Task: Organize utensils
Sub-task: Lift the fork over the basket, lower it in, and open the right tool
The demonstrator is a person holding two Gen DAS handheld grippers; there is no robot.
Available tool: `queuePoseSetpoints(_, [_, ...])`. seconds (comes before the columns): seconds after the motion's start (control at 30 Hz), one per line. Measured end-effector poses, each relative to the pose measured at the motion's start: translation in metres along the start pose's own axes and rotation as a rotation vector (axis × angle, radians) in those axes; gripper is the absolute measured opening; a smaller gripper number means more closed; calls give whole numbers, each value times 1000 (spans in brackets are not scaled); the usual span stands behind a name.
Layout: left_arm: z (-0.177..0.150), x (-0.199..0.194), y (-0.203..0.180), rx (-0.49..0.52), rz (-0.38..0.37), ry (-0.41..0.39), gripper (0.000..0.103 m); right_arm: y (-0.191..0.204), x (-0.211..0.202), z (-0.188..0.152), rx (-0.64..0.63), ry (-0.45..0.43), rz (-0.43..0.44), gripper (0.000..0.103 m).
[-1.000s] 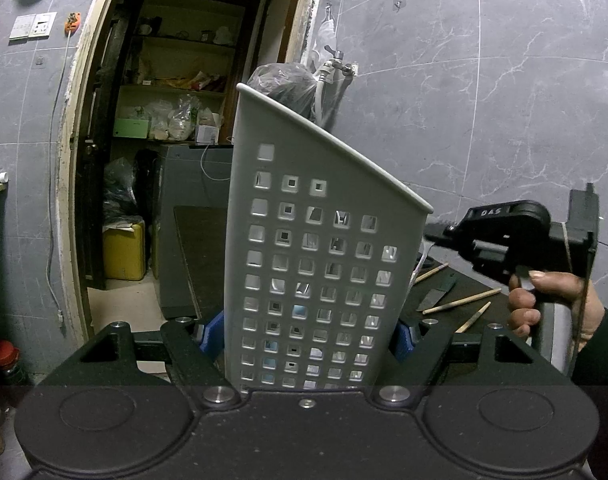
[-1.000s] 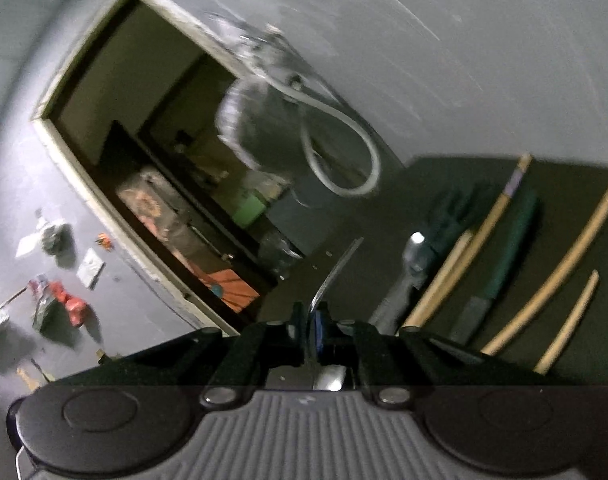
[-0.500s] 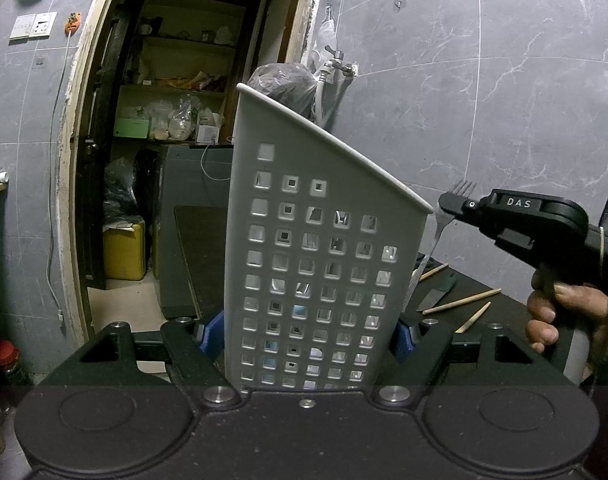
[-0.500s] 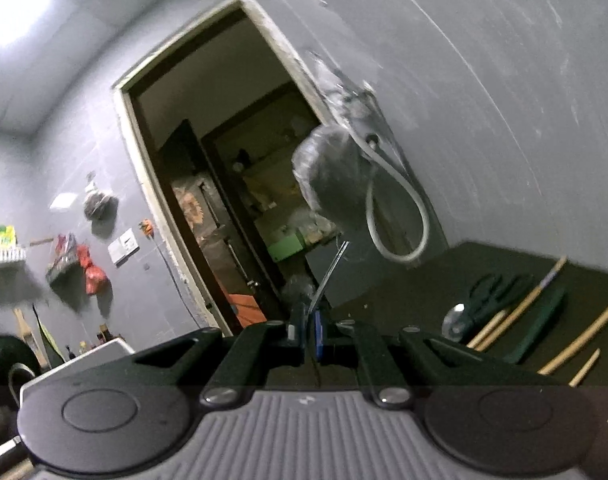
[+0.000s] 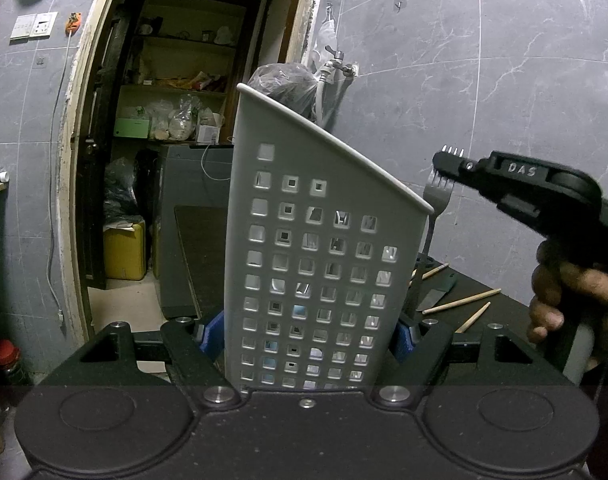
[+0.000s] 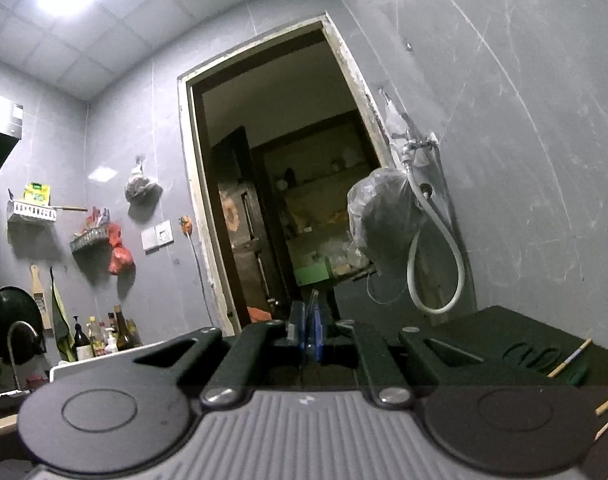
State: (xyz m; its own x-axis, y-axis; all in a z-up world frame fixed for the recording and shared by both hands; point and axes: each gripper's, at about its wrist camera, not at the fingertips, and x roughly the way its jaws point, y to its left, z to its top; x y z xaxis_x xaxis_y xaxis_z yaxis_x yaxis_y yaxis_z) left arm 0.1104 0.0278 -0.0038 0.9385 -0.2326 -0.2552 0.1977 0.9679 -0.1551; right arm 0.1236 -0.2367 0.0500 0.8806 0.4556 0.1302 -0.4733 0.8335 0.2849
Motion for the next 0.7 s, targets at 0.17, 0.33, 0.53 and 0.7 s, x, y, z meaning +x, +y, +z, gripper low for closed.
queuePoseSetpoints(0.17, [0, 0, 0, 0, 1, 0, 78, -7, 2, -2, 48, 16, -14, 5])
queuePoseSetpoints(0.33, [0, 0, 0, 0, 1, 0, 78, -9, 1, -2, 46, 20, 0, 4])
queuePoseSetpoints(0.53, [0, 0, 1, 0, 1, 0, 78, -2, -2, 0, 29, 13, 43, 1])
queuePoseSetpoints(0.7, [0, 0, 0, 0, 0, 0, 78, 11, -5, 11, -2, -14, 77, 1])
